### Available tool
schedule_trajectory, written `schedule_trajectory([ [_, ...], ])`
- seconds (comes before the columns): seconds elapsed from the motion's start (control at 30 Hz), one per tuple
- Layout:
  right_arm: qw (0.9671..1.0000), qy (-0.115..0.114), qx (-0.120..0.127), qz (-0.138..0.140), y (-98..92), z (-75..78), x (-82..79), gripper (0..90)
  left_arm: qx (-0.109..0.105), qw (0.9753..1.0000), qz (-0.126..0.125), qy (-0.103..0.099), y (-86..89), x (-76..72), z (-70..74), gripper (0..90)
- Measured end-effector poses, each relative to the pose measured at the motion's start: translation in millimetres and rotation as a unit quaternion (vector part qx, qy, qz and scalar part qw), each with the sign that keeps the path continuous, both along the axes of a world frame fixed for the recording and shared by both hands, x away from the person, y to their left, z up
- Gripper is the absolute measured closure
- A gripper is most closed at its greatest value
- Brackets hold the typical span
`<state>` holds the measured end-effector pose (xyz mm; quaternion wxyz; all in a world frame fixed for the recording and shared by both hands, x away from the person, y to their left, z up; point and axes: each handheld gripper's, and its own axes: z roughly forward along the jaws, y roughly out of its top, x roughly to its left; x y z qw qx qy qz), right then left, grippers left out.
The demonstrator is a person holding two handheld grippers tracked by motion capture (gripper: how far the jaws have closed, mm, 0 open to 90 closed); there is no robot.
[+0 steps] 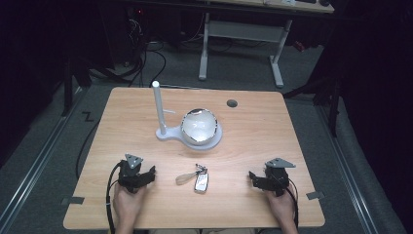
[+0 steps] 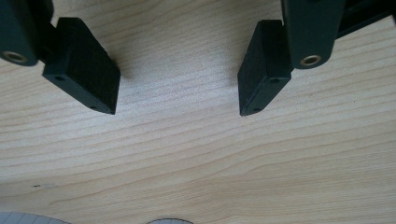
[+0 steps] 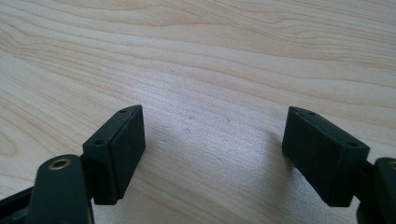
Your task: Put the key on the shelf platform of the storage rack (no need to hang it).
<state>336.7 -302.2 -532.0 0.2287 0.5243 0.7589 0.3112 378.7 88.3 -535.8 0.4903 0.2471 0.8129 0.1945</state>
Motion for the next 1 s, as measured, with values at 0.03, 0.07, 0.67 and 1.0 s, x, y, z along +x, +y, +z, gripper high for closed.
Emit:
schedule_trajectory([
  [0.03,1.0000,0.000,0.000,0.000,-0.1,0.0,0.0,21.7,0.000,1.0000,0.000,0.000,0.0,0.0,0.0,30.1],
  [0.07,1.0000,0.000,0.000,0.000,-0.1,0.0,0.0,21.7,0.000,1.0000,0.000,0.000,0.0,0.0,0.0,30.1],
  [0.67,1.0000,0.000,0.000,0.000,-0.1,0.0,0.0,21.7,0.001,0.9999,-0.010,-0.001,-0.1,-3.9,0.1,30.6],
  [1.0,1.0000,0.000,0.000,0.000,-0.2,0.0,0.0,21.7,-0.002,0.9999,-0.016,0.001,-0.9,-5.7,0.5,29.4],
])
